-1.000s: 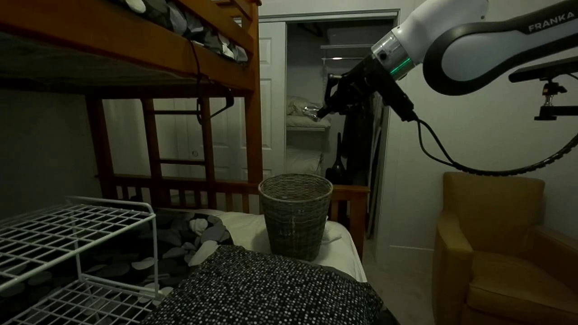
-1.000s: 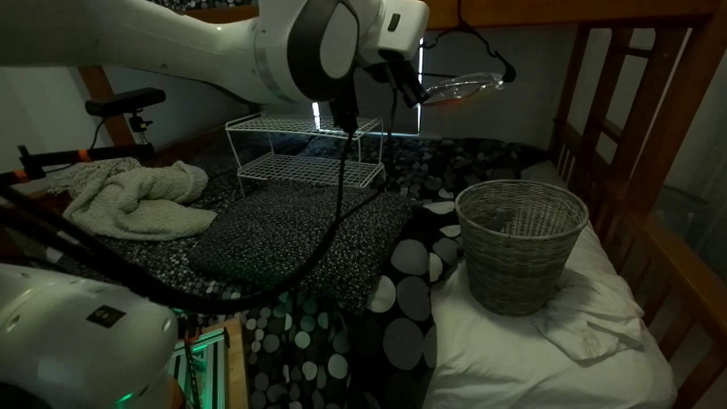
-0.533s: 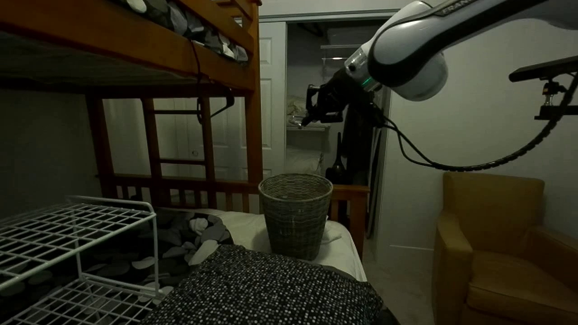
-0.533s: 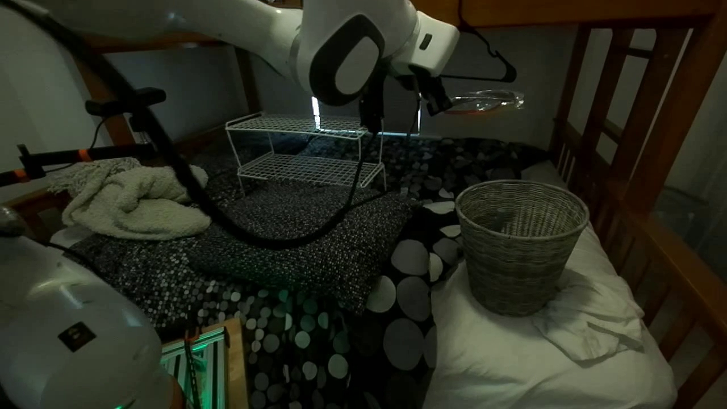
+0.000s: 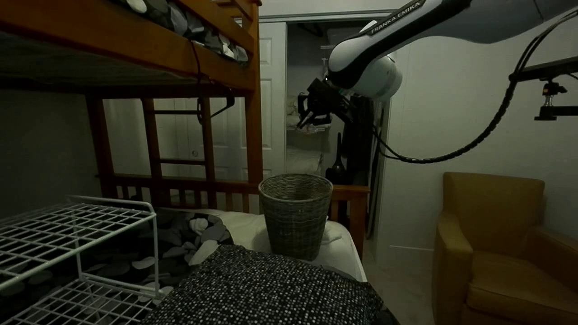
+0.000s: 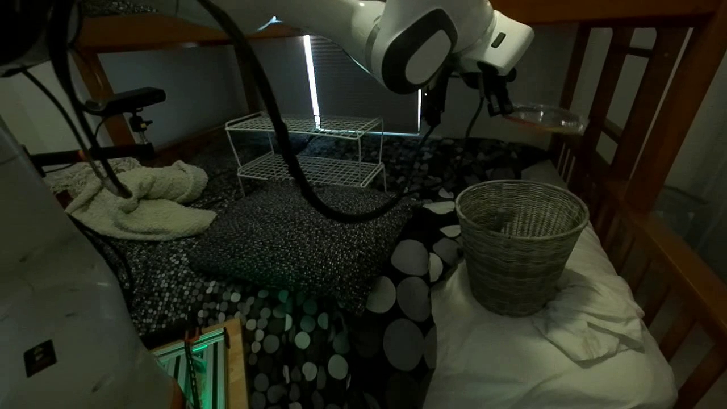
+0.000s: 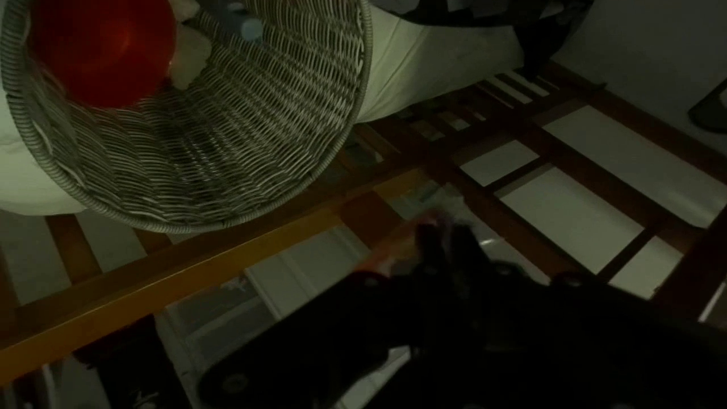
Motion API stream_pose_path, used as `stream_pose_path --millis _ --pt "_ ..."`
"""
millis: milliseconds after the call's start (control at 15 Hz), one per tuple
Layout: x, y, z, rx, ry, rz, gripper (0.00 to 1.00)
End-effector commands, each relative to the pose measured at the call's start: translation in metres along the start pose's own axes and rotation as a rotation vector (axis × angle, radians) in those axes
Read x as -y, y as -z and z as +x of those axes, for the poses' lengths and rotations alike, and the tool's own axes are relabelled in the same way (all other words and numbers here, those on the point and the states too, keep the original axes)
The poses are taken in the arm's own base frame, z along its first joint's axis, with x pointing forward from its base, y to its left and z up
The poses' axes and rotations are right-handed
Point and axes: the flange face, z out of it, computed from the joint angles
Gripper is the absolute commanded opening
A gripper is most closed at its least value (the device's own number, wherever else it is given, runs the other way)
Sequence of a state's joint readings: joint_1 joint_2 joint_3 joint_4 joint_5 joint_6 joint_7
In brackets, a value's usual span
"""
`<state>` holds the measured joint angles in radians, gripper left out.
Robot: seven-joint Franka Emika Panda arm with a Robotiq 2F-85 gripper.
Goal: Put the plastic in the basket
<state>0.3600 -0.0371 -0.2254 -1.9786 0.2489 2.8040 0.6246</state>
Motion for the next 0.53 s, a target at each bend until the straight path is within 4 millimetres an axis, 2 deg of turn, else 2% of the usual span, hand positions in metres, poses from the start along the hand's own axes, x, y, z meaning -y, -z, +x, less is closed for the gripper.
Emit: stream_pose_path --millis 0,200,333,400,467 --pt "0.008 -0.018 0.015 0.023 -0.044 -0.066 0.42" --pt "0.016 -0.021 0.014 0.041 -0.055 -0.085 0.65" --pt "0.025 -0.014 0.005 0.065 -0.039 -0.058 0.80" --pt "0.018 -0.020 0.008 0.039 -0.037 -0.057 0.62" --pt "0.023 -0.019 0.006 0.044 -0.034 -0.052 0.70"
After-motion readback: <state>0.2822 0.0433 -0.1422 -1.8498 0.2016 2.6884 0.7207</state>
